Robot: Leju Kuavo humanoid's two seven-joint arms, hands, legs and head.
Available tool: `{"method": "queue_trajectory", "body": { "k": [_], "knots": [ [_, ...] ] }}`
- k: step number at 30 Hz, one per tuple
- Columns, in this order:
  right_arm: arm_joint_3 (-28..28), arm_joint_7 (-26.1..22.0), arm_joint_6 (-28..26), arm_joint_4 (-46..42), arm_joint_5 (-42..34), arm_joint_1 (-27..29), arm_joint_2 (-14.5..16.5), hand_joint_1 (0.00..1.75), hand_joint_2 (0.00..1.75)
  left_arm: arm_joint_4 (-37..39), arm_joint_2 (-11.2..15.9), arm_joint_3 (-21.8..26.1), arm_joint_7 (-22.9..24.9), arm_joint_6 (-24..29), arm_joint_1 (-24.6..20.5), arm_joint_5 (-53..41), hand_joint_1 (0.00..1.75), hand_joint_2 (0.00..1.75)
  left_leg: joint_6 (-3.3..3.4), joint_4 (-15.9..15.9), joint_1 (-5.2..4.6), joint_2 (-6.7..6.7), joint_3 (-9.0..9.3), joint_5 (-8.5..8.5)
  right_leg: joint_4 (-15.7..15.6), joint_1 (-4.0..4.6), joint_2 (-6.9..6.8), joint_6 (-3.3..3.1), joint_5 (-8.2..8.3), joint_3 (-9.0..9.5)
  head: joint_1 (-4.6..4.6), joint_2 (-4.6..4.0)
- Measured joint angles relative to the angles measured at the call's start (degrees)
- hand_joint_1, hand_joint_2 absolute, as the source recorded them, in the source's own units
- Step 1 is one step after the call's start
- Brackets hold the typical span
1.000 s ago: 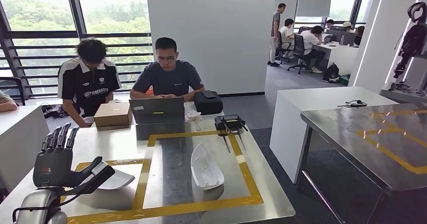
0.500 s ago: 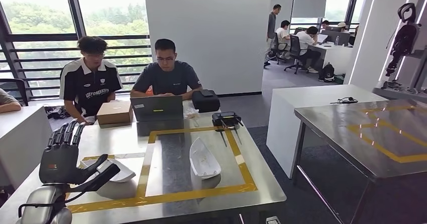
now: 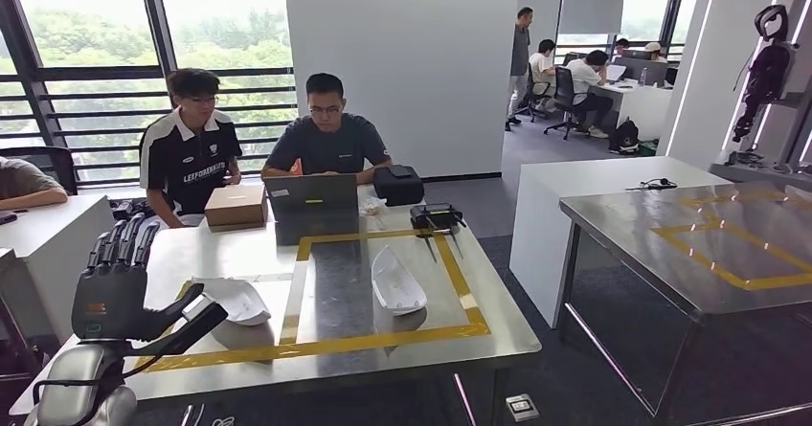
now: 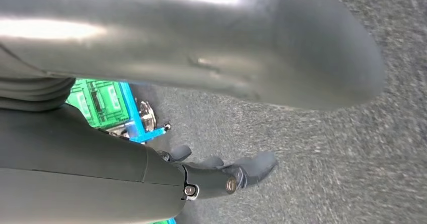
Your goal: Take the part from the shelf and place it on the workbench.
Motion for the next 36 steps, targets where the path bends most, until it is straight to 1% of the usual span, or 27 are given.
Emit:
{"method": "queue_trajectory", "body": {
  "k": [1, 2, 4, 5, 6, 7, 8, 9, 11, 12, 15, 17, 19, 20, 21, 22, 23, 24, 26, 27, 28, 30, 31, 32, 33, 35, 36],
  "knots": [
    [-0.01, 0.08, -0.02, 0.00, 0.11, 0.08, 0.04, 0.00, 0.00, -0.03, -0.03, -0.04, -0.01, -0.02, 0.02, 0.08, 0.00, 0.00, 0.54, -0.16, 0.10, 0.10, -0.61, 0.79, 1.14, -0.09, 0.08, 0.35, -1.65, -0.62, 0.02, 0.00],
    [-0.01, 0.19, -0.07, 0.00, 0.23, 0.12, 0.07, 0.00, 0.00, -0.05, -0.07, -0.09, -0.01, -0.03, 0.03, 0.14, 0.00, 0.00, 0.90, -0.25, 0.23, 0.18, -1.32, 1.61, 3.42, -0.17, 0.15, 0.61, -4.35, -1.44, 0.03, 0.00],
    [-0.01, 0.42, -0.21, 0.00, 0.47, 0.11, 0.05, 0.00, 0.00, -0.13, -0.02, -0.20, -0.01, -0.06, 0.04, 0.32, 0.00, 0.00, 1.16, -0.16, 0.25, 0.22, -3.10, 3.13, 10.82, -0.24, 0.19, 1.04, -10.41, -3.23, 0.04, 0.00],
    [-0.01, 0.45, -0.26, 0.00, 0.55, 0.10, 0.03, 0.00, 0.00, -0.12, 0.03, -0.26, -0.01, -0.09, 0.06, 0.44, 0.00, 0.00, 1.12, -0.10, 0.25, 0.22, -3.97, 3.78, 14.35, -0.27, 0.19, 1.16, -11.96, -3.75, 0.04, 0.00],
    [-0.01, 0.45, -0.29, 0.00, 0.65, 0.08, 0.01, 0.00, 0.00, -0.10, 0.08, -0.31, -0.03, -0.16, 0.10, 0.59, 0.00, 0.00, 1.03, 0.01, 0.26, 0.22, -4.92, 4.45, 16.64, -0.29, 0.18, 1.23, -11.98, -3.54, 0.04, 0.00],
    [-0.01, 0.45, -0.31, 0.00, 0.75, 0.06, 0.01, 0.00, 0.00, -0.09, 0.14, -0.34, -0.07, -0.26, 0.15, 0.75, 0.00, 0.00, 0.90, 0.16, 0.29, 0.21, -5.87, 5.11, 17.05, -0.31, 0.19, 1.25, -10.88, -2.45, 0.04, 0.00],
    [-0.01, 0.45, -0.31, 0.00, 0.82, 0.00, 0.00, 0.00, 0.00, -0.09, 0.20, -0.35, -0.11, -0.35, 0.18, 0.88, 0.00, 0.00, 0.71, 0.32, 0.33, 0.19, -6.73, 5.69, 15.33, -0.35, 0.18, 1.23, -9.32, -0.42, 0.05, 0.00],
    [-0.01, 0.45, -0.31, 0.00, 0.88, -0.11, -0.01, 0.00, 0.00, -0.13, 0.30, -0.36, -0.16, -0.42, 0.18, 1.00, 0.00, 0.00, 0.44, 0.55, 0.38, 0.17, -7.57, 6.29, 11.83, -0.40, 0.21, 1.19, -8.46, 2.54, 0.05, 0.00],
    [-0.01, 0.42, -0.33, 0.01, 0.91, -0.30, 0.01, 0.00, 0.00, -0.30, 0.57, -0.37, -0.21, -0.44, 0.10, 1.10, 0.00, 0.00, -0.31, 0.80, 0.34, 0.19, -8.54, 7.28, 4.19, -0.20, 0.46, 0.60, -9.32, 7.80, 0.03, 0.00],
    [-0.01, 0.41, -0.37, 0.01, 0.93, -0.33, 0.03, 0.00, 0.00, -0.38, 0.66, -0.40, -0.27, -0.44, 0.03, 1.10, 0.00, 0.00, -0.72, 0.75, 0.30, 0.22, -8.68, 7.78, 1.87, -0.04, 0.60, 0.15, -10.13, 9.22, 0.00, 0.00],
    [-0.01, 0.40, -0.47, 0.02, 0.99, -0.23, 0.05, 0.00, 0.00, -0.39, 0.82, -0.49, -0.38, -0.49, -0.07, 1.15, 0.00, 0.00, -1.83, 0.36, 0.33, 0.22, -8.89, 8.65, 1.02, 0.07, 0.64, -1.39, -9.34, 8.87, -0.05, 0.00],
    [0.00, 0.39, -0.50, 0.02, 1.01, -0.24, 0.05, 0.00, 0.00, -0.32, 1.02, -0.52, -0.36, -0.56, -0.07, 1.20, 0.00, 0.00, -2.33, 2.84, 0.43, 0.18, -10.04, 5.44, 0.82, -0.09, 0.45, -2.28, -8.01, 7.69, -0.09, 0.00],
    [0.01, 0.38, -0.53, 0.02, 1.02, -0.28, 0.05, 0.00, 0.00, -0.27, 1.12, -0.57, -0.33, -0.60, -0.10, 1.25, 0.00, 0.00, -2.62, 9.59, 0.45, 0.17, -11.78, -0.29, 0.85, 0.05, 0.34, -2.75, -6.64, 6.12, -0.11, 0.00],
    [0.00, 0.38, -0.54, 0.02, 1.02, -0.27, 0.05, 0.00, 0.00, -0.27, 1.14, -0.62, -0.31, -0.62, -0.05, 1.28, 0.00, 0.00, -2.69, 13.33, 0.44, 0.17, -12.40, -2.23, 0.87, 0.18, 0.30, -2.85, -5.94, 5.26, -0.12, 0.00],
    [0.00, 0.38, -0.55, 0.02, 1.04, -0.27, 0.05, 0.00, 0.00, -0.26, 1.13, -0.68, -0.27, -0.66, 0.00, 1.30, 0.00, 0.00, -2.65, 16.14, 0.42, 0.17, -12.54, -2.91, 0.89, 0.34, 0.26, -2.92, -5.23, 4.37, -0.11, 0.00],
    [0.00, 0.38, -0.55, 0.02, 1.07, -0.27, 0.05, 0.00, 0.00, -0.25, 1.13, -0.73, -0.22, -0.70, 0.05, 1.32, 0.00, 0.00, -2.47, 17.24, 0.36, 0.17, -11.87, -2.32, 0.90, 0.53, 0.23, -2.97, -4.51, 3.47, -0.12, 0.00],
    [0.00, 0.38, -0.55, 0.02, 1.16, -0.28, 0.05, 0.00, 0.00, -0.26, 1.12, -0.77, -0.15, -0.74, 0.05, 1.35, 0.00, 0.00, -2.11, 16.21, 0.23, 0.16, -10.17, -0.91, 0.91, 0.75, 0.21, -3.01, -3.79, 2.58, -0.11, 0.00],
    [0.00, 0.38, -0.55, 0.02, 1.26, -0.29, 0.06, 0.00, 0.00, -0.31, 1.12, -0.79, -0.10, -0.77, 0.01, 1.44, 0.00, 0.00, -1.55, 13.43, 0.01, 0.16, -7.57, 0.41, 0.92, 0.95, 0.20, -3.03, -3.08, 1.79, -0.11, 0.00],
    [0.01, 0.46, -0.55, 0.02, 1.49, -0.29, 0.25, 0.00, 0.00, -0.78, 1.18, -0.80, -0.09, -0.75, -0.06, 1.76, 0.00, 0.00, -0.21, 5.22, -0.53, 0.33, -1.40, -0.10, 0.91, 1.09, 0.20, -2.88, -1.79, 0.74, -0.08, 0.00],
    [0.01, 0.54, -0.56, 0.01, 1.54, -0.27, 0.31, 0.00, 0.00, -1.09, 1.23, -0.81, -0.13, -0.74, -0.13, 1.95, 0.00, 0.00, 0.15, 2.16, -0.82, 0.39, 0.50, -0.86, 0.80, 0.96, 0.18, -2.62, -1.23, 0.62, -0.06, 0.00],
    [0.01, 0.58, -0.56, 0.01, 1.57, -0.23, 0.37, 0.00, 0.00, -1.35, 1.32, -0.81, -0.16, -0.72, -0.27, 2.08, 0.00, 0.00, 0.39, 0.26, -1.07, 0.44, 1.44, -1.50, 0.58, 0.75, 0.16, -2.23, -0.64, 0.60, -0.07, 0.00],
    [0.01, 0.55, -0.55, 0.01, 1.62, -0.11, 0.36, 0.00, 0.00, -1.49, 1.45, -0.81, -0.31, -0.72, -0.53, 2.27, 0.00, 0.00, 0.63, -0.90, -1.24, 0.45, 1.11, -0.28, 0.04, 0.46, 0.19, -1.36, 0.28, 0.64, -0.13, -0.01],
    [0.01, 0.49, -0.53, 0.02, 1.68, -0.07, 0.40, 0.00, 0.00, -1.48, 1.49, -0.81, -0.46, -0.74, -0.59, 2.46, 0.00, 0.00, 0.95, -1.32, -1.14, 0.52, 0.86, 0.55, 0.25, 0.41, 0.28, -0.98, -0.30, 0.38, -0.15, -0.01],
    [0.01, 0.46, -0.52, 0.02, 1.79, -0.04, 0.44, 0.00, 0.00, -1.51, 1.48, -0.81, -0.68, -0.76, -0.56, 2.77, 0.00, 0.00, 1.21, -1.72, -0.95, 0.58, 0.40, 1.49, 1.35, 0.40, 0.37, -0.62, -2.01, -0.12, -0.15, -0.01],
    [0.01, 0.44, -0.52, 0.02, 1.90, -0.05, 0.39, 0.00, 0.00, -1.53, 1.48, -0.81, -0.92, -0.78, -0.48, 3.13, 0.00, 0.00, 1.33, -1.95, -0.73, 0.61, -0.28, 2.46, 3.59, 0.32, 0.45, -0.28, -4.72, -0.86, -0.14, -0.02],
    [0.01, 0.44, -0.51, 0.02, 2.06, -0.10, 0.25, 0.00, 0.00, -1.56, 1.56, -0.81, -1.28, -0.80, -0.10, 3.78, 0.00, 0.00, 1.34, -1.93, -0.46, 0.60, -2.27, 4.17, 10.72, 0.09, 0.49, 0.46, -10.34, -2.57, -0.12, -0.01],
    [0.01, 0.43, -0.50, 0.02, 2.09, -0.11, 0.17, 0.00, 0.00, -1.55, 1.64, -0.81, -1.41, -0.81, 0.22, 3.97, 0.00, 0.00, 1.16, -1.82, -0.29, 0.61, -3.41, 5.00, 14.05, -0.10, 0.48, 0.81, -11.43, -2.99, -0.13, -0.02]
  ]
}}
